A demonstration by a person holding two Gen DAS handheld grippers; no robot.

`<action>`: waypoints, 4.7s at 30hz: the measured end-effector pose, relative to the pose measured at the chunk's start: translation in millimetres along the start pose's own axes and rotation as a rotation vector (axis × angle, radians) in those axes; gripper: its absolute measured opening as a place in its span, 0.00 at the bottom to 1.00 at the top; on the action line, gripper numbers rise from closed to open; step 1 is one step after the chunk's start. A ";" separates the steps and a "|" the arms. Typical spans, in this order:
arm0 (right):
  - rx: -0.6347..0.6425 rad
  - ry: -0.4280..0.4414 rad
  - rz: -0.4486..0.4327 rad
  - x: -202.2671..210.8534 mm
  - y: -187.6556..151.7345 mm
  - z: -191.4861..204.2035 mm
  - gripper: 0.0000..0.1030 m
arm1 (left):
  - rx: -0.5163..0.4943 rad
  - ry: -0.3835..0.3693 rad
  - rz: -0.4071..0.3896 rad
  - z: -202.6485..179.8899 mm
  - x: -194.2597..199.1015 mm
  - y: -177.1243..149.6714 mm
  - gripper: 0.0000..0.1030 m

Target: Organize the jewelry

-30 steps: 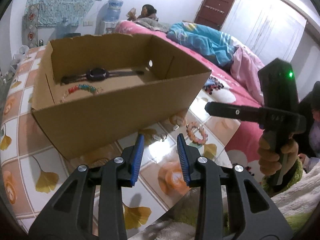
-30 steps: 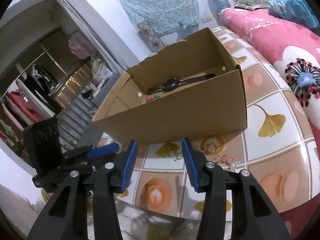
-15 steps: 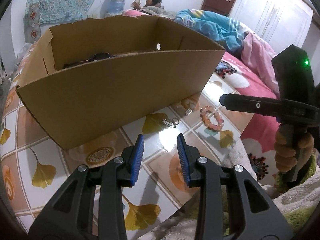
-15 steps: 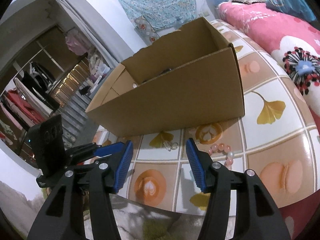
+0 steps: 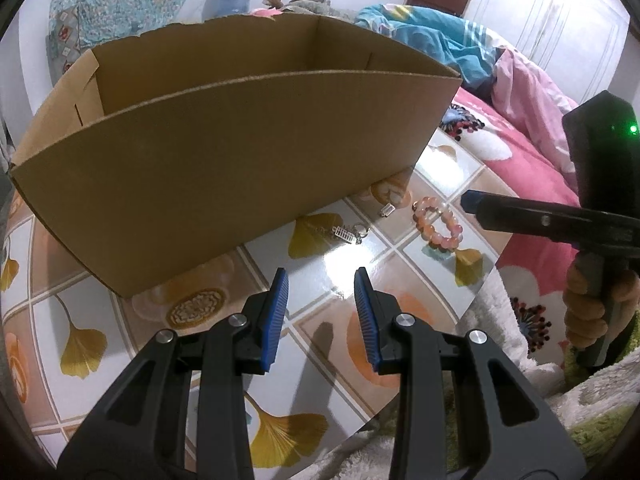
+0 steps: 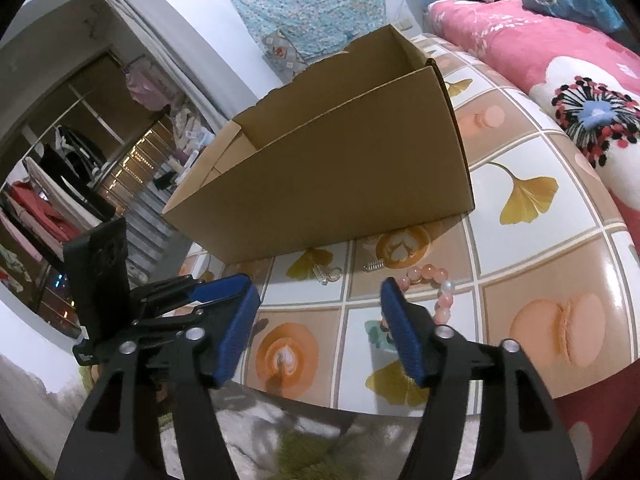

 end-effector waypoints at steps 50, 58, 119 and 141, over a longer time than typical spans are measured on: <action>0.153 -0.071 0.004 -13.4 -53.5 12.6 0.50 | -0.089 0.068 0.046 -21.4 -40.3 15.2 0.39; 0.130 -0.110 0.005 -14.9 -49.0 -2.3 0.41 | -0.166 0.091 0.065 -26.1 -50.8 27.2 0.35; 0.091 -0.041 -0.022 -16.5 -47.8 0.9 0.44 | -0.064 0.113 0.065 -10.0 -39.0 19.4 0.31; 0.072 -0.057 -0.011 -20.5 -47.2 -5.3 0.44 | -0.077 0.089 0.040 -19.7 -44.7 28.5 0.31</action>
Point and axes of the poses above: each gripper's, at about its wrist camera, not at the fingertips, and x roughly against the way its jaws point, z to its left, y to its top, the point moved 7 cm from there along -x, roughly the way its jaws point, and after that the axes turned 2 degrees about -x, right-handed, at the moved point
